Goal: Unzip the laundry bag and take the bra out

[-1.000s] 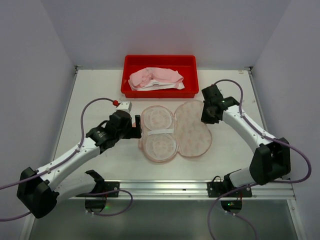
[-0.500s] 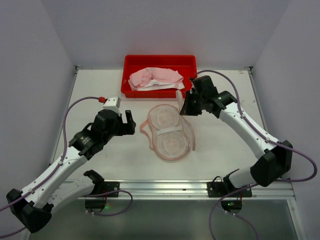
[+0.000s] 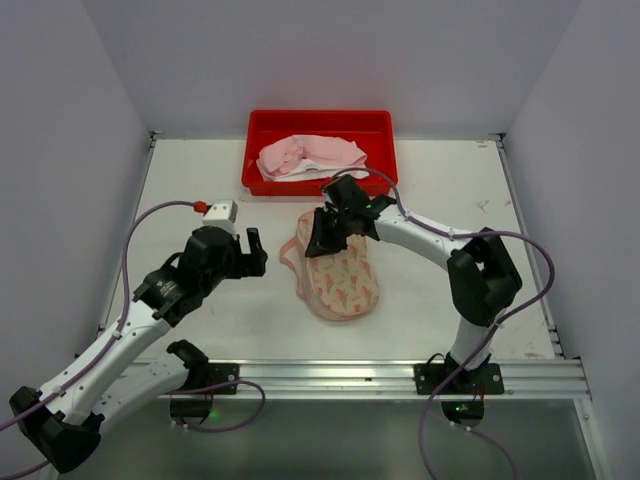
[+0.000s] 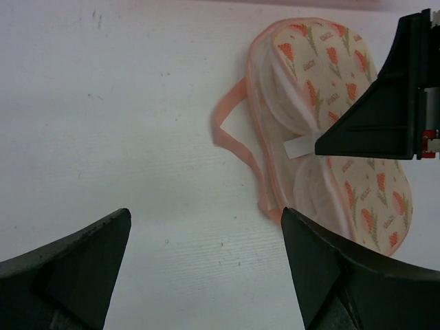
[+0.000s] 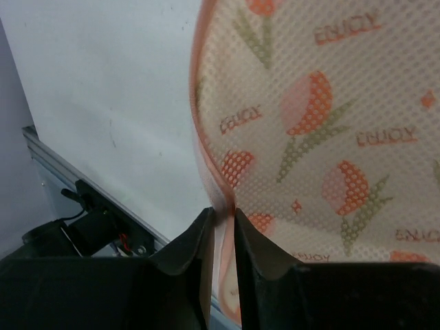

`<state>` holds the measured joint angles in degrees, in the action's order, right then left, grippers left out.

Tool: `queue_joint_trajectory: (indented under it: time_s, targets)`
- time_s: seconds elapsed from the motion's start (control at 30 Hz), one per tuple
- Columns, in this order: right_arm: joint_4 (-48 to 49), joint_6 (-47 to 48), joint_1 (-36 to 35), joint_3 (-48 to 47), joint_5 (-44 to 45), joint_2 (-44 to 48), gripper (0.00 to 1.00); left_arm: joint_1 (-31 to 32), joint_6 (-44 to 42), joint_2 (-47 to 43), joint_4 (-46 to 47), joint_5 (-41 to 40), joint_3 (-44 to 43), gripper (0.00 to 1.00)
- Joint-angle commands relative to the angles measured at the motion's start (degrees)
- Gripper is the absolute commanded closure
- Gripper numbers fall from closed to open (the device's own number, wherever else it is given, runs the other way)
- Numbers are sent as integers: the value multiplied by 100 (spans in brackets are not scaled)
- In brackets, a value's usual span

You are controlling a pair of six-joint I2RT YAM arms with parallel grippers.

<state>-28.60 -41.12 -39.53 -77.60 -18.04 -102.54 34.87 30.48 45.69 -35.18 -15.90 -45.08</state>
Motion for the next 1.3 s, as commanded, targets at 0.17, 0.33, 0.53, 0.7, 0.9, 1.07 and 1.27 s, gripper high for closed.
queue_joint_trajectory:
  time_s: [0.17,0.33,0.53,0.7,0.9,1.07,1.27]
  targets:
    - [936,-336,-134,105,-753,-241,31,-51,203,115,99,-18,96,5]
    - [295,183,23,43,228,321,3,-164,327,290,441,149,114,0]
    - [-110,702,1288,692,651,1595,1,-910,55,888,828,298,-62,0]
    - [-356,1088,2360,1107,1705,3158,1,-1623,-358,1205,811,579,-422,0]
    - [-893,1563,2661,896,3559,5365,1,-2415,-648,540,170,510,-1237,0]
    - [-753,2150,2661,800,3633,7217,1,-2415,-946,-270,-260,-17,-2047,0]
    - [-568,2741,2670,869,3510,8469,1,-2415,-1474,-1070,-613,-282,-2962,0]
